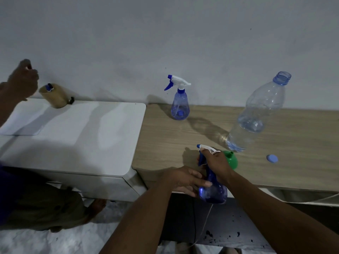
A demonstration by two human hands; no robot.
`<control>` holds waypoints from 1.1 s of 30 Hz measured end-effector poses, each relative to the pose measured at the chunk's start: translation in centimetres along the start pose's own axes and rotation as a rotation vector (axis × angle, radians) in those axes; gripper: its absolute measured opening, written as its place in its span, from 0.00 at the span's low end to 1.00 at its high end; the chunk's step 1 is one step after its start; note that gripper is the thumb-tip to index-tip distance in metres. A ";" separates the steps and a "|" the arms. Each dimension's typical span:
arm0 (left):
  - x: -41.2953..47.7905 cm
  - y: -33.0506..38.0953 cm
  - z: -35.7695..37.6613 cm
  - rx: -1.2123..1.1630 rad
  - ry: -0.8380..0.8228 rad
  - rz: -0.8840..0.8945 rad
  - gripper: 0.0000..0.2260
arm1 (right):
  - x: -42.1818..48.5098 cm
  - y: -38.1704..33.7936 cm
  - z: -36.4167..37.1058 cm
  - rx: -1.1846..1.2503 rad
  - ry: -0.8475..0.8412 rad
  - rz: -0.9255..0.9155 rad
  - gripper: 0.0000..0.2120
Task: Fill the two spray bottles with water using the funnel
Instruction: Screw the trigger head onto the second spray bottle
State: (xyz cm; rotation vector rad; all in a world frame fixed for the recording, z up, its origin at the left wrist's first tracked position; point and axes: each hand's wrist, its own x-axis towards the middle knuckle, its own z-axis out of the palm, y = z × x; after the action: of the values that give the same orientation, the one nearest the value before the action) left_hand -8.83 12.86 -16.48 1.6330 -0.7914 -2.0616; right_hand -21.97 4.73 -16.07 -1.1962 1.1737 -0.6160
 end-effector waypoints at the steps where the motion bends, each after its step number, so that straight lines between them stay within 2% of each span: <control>1: 0.0 0.0 0.0 0.006 0.004 0.000 0.38 | 0.0 0.0 0.1 -0.013 0.010 -0.007 0.11; 4: -0.2 0.4 -0.2 0.011 -0.001 -0.004 0.31 | 0.1 -0.2 0.2 -0.027 0.026 -0.022 0.10; 8: -0.7 1.1 -0.4 0.017 0.041 0.044 0.22 | 0.3 -2.0 0.3 -0.002 -0.077 -0.027 0.11; 11: -0.5 2.1 -0.9 0.050 0.129 0.123 0.23 | 0.7 -4.3 0.1 -0.104 -0.056 -0.051 0.10; 14: 0.1 3.5 -2.0 0.119 0.240 0.200 0.25 | 1.5 -6.9 -0.5 -0.348 0.011 -0.228 0.15; 17: 0.5 4.8 -3.1 0.179 0.371 0.311 0.27 | 2.4 -10.2 -1.4 -0.623 0.004 -0.393 0.09; 21: 0.8 7.1 -3.9 0.254 0.586 0.511 0.20 | 3.0 -14.8 -2.2 -0.852 -0.012 -0.536 0.07; 25: 1.3 9.9 -3.9 0.337 0.716 0.646 0.22 | 5.0 -18.7 -3.0 -0.983 0.012 -0.562 0.08; 27: 1.9 11.4 -4.1 0.468 0.744 0.698 0.25 | 6.5 -20.2 -3.3 -1.021 0.047 -0.570 0.10; 30: 3.4 13.3 -4.4 0.650 0.795 0.697 0.29 | 8.6 -22.0 -3.7 -1.103 0.057 -0.564 0.11; 33: 5.2 14.5 -4.7 0.669 0.766 0.711 0.26 | 10.6 -22.9 -3.7 -1.142 0.057 -0.533 0.11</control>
State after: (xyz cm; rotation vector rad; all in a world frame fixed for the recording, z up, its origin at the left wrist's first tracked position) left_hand -6.09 -2.33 -11.81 1.8520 -1.5330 -0.6182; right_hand -17.40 -13.04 1.69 -2.5219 1.2758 -0.3276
